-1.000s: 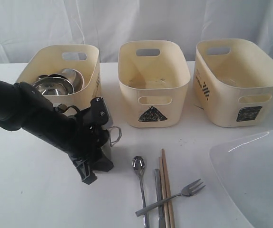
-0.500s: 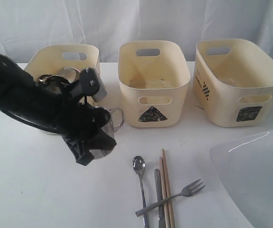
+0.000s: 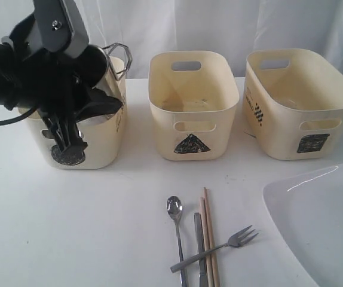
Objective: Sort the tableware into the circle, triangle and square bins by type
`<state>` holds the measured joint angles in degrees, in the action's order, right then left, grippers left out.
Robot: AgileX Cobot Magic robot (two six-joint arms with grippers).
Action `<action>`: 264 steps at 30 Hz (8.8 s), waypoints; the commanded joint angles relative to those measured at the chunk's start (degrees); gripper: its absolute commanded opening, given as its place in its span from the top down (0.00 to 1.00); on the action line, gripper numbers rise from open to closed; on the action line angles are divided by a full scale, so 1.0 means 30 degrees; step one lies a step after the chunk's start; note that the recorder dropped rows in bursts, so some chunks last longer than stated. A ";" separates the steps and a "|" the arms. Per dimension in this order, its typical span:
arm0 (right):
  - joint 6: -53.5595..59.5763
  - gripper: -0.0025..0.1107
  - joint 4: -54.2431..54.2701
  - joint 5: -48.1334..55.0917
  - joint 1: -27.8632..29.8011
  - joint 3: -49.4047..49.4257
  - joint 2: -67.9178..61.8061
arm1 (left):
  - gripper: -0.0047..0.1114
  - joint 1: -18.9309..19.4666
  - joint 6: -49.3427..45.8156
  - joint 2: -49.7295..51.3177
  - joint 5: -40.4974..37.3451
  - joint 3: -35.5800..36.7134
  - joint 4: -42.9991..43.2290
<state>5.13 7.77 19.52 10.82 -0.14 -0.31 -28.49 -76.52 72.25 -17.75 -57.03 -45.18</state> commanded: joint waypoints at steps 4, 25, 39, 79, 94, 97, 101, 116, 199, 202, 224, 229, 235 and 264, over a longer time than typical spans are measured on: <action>-0.0095 0.98 -0.0030 -0.0083 -0.0057 0.0046 0.0105 | 0.96 -0.0066 -0.0695 0.0801 0.4904 0.0088 0.0606; -0.0095 0.98 -0.0030 -0.0083 -0.0057 0.0046 0.0105 | 0.96 0.2773 0.2658 1.2217 1.2293 -0.5237 0.2337; -0.0095 0.98 -0.0030 -0.0083 -0.0057 0.0046 0.0105 | 0.27 0.2773 0.8182 1.0574 1.0353 -0.5237 0.0579; -0.0095 0.98 -0.0030 -0.0083 -0.0057 0.0046 0.0105 | 0.96 0.9790 -0.4114 -0.5182 -0.0333 0.5146 -1.1190; -0.0095 0.98 -0.0030 -0.0083 -0.0057 0.0046 0.0105 | 0.96 1.3631 -0.0128 -0.7589 0.2023 0.6987 -1.2751; -0.0095 0.98 -0.0030 -0.0083 -0.0057 0.0046 0.0105 | 0.96 1.3631 0.0177 -0.8453 0.0916 0.7004 -1.2296; -0.0095 0.98 -0.0030 -0.0083 -0.0057 0.0046 0.0105 | 0.96 1.3505 1.3150 -1.0196 -0.0537 0.7004 0.2193; -0.0347 0.98 -0.0030 -0.0083 -0.0057 0.0046 0.0105 | 0.96 1.3220 2.7517 -1.5042 0.7186 1.8788 1.2392; 0.0057 0.98 -0.0697 -0.0123 -0.0057 0.0046 0.0105 | 0.96 1.0188 2.7147 -2.4082 -0.0669 1.9010 1.1867; 0.0057 0.98 -0.0657 -0.1504 -0.0057 0.0046 0.0105 | 0.96 1.0188 2.7366 -2.4082 -0.0794 1.9010 1.1812; -0.7807 0.98 0.2698 -1.7493 -0.0057 -0.0275 0.0105 | 0.96 1.0188 2.7227 -2.4082 -0.0794 1.9010 1.1812; -0.9634 0.98 0.0797 -1.7108 -0.0057 -0.4640 -0.4678 | 0.96 1.0188 2.7227 -2.4082 -0.0794 1.9010 1.1812; -1.9290 0.98 -1.9050 -1.6146 -0.0057 -1.2530 -1.6255 | 0.96 1.0188 2.7227 -2.4082 -0.0794 1.9010 1.1812; -1.0937 0.98 -2.1782 1.0651 -0.5349 -1.7960 -2.2877 | 0.96 1.0188 2.7251 -2.4082 -0.0584 1.9010 1.1881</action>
<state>-49.77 -78.24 45.03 -6.20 -52.52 -67.45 2.52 5.14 0.25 -18.97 -0.40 -9.14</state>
